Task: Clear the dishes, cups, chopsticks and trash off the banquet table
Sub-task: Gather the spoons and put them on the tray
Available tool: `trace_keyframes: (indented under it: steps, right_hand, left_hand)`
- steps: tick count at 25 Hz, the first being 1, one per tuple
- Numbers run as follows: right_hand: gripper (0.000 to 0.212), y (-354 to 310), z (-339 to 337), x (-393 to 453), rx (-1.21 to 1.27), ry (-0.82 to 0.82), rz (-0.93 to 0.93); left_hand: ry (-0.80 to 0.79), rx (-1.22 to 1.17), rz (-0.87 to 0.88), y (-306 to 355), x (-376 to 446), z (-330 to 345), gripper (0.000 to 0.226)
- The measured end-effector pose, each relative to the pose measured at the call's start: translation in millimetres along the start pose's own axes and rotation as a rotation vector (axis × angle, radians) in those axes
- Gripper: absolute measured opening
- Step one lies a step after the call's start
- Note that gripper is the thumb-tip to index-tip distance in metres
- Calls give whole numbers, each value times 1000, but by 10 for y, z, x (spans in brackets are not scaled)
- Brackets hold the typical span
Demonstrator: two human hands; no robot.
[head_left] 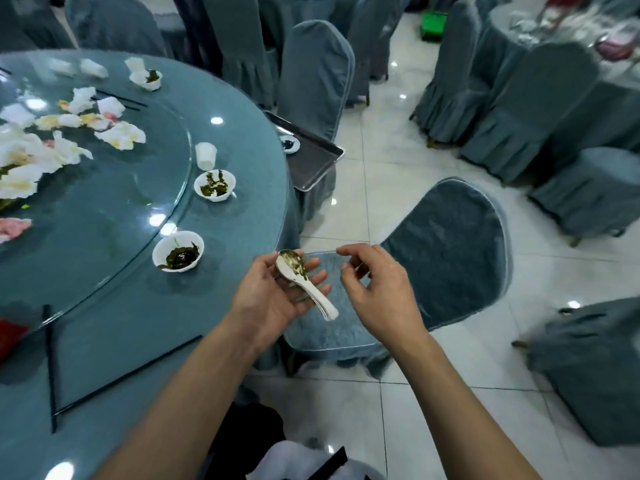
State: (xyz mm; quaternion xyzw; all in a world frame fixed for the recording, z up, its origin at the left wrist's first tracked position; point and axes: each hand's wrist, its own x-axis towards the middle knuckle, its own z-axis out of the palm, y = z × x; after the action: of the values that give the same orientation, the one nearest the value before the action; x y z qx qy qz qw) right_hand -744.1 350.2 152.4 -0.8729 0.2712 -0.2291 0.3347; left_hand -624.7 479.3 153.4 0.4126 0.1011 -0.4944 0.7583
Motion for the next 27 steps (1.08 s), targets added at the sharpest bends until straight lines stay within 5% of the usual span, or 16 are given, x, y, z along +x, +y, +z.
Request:
trace_keyframes:
  steps: [12,27]
  right_hand:
    - [20,1001,-1147,-635,2,285,274]
    - [20,2427,-2609,-347,-81,483,524]
  left_hand:
    - [-204,233,-212,-1041,294,1267,56]
    - [-319,366,-404,-2183,1303,3178,48]
